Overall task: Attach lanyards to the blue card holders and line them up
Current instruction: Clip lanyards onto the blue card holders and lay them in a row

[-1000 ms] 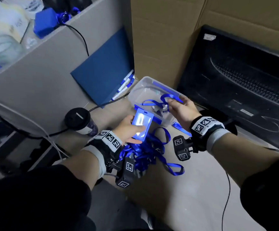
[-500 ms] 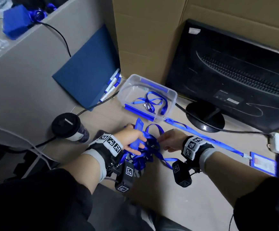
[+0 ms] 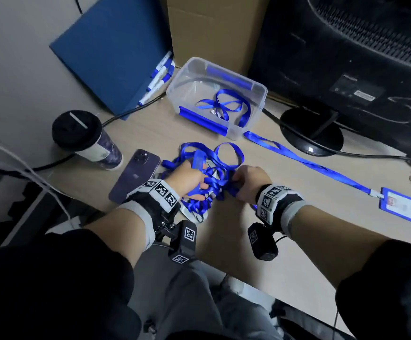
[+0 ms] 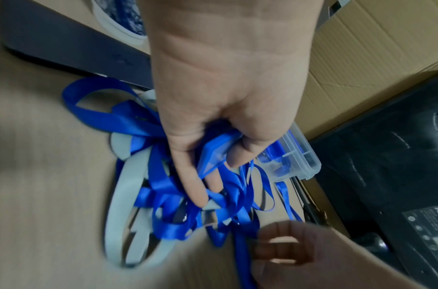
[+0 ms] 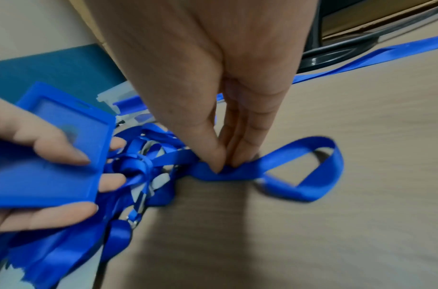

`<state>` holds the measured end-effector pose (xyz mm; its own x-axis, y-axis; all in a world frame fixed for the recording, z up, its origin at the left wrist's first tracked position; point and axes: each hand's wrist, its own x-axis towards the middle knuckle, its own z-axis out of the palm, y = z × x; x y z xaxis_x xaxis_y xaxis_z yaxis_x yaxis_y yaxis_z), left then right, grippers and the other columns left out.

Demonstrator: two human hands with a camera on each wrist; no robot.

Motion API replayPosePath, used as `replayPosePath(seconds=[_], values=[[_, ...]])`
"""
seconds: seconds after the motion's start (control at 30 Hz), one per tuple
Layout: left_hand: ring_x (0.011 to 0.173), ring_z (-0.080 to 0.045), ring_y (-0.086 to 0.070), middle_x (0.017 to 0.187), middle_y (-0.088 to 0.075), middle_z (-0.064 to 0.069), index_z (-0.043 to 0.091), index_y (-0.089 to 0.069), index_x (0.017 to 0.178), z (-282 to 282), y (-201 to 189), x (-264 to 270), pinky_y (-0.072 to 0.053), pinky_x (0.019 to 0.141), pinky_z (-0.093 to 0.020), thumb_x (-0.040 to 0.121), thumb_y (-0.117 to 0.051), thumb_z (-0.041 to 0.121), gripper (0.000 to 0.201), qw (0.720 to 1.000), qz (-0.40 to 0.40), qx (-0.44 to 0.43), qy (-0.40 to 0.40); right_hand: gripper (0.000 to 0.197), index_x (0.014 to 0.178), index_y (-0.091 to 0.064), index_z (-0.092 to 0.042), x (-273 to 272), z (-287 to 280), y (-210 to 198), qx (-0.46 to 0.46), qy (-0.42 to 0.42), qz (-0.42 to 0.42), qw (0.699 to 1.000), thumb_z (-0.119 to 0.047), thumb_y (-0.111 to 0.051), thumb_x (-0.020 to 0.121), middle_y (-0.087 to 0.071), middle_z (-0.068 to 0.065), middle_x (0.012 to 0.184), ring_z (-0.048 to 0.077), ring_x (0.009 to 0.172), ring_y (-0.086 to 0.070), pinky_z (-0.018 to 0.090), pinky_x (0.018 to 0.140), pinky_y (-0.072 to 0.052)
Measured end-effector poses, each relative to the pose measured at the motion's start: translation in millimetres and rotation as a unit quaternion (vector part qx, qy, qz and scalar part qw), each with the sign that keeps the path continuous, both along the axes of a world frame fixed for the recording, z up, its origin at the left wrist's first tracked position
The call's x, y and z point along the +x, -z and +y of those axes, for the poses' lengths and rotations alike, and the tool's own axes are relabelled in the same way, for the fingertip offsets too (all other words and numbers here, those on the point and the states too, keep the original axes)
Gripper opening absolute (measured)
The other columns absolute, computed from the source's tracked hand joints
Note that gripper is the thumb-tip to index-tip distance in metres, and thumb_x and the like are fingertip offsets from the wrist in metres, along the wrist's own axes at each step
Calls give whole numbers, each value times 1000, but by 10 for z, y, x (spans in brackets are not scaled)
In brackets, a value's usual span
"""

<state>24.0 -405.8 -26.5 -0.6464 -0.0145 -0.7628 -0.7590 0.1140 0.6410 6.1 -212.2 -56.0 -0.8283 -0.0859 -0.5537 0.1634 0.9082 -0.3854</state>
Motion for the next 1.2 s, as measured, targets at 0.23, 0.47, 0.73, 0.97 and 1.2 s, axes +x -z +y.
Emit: replayPosePath(seconds=[0.23,0.47,0.73,0.97,1.2], values=[[81,-26,-66,96,-59,-11,12,-60,116,154,-331,164,-65,68,-40,91,-54,-11,34,995,79,-4,-62,20,103,-74,-14,241,382,-311,22,27,-1,999,-26,-64,90,-72,8,103,30,102,-68,29,78,-50],[70,-29,-59,104,-64,-9,20,-66,105,289,-1035,219,-49,50,-29,81,-62,-14,42,992,119,-14,47,56,121,-64,-28,263,313,-862,-263,25,-13,964,-10,-87,74,-60,2,122,13,74,-61,31,76,-55],[65,-17,-55,83,-65,-4,17,-66,118,601,-1335,145,-44,53,-28,82,-70,3,39,979,137,-60,138,27,82,-66,-7,331,545,-1279,-353,105,57,928,-6,-51,105,-67,6,75,23,71,-55,31,64,-47],[68,-18,-50,75,-57,0,24,-59,103,1292,-1168,249,-42,55,-25,89,-66,7,23,961,128,-85,230,20,120,-61,-10,618,1279,-1663,-407,264,191,854,-10,-48,105,-56,9,66,21,43,-51,35,48,-54],[57,-17,-41,79,-52,-5,19,-60,117,2071,-1142,266,-34,46,-22,90,-63,5,31,941,124,-74,306,27,97,-52,-18,1027,2057,-2038,-382,384,321,777,2,-34,95,-60,6,76,23,44,-42,26,39,-36]])
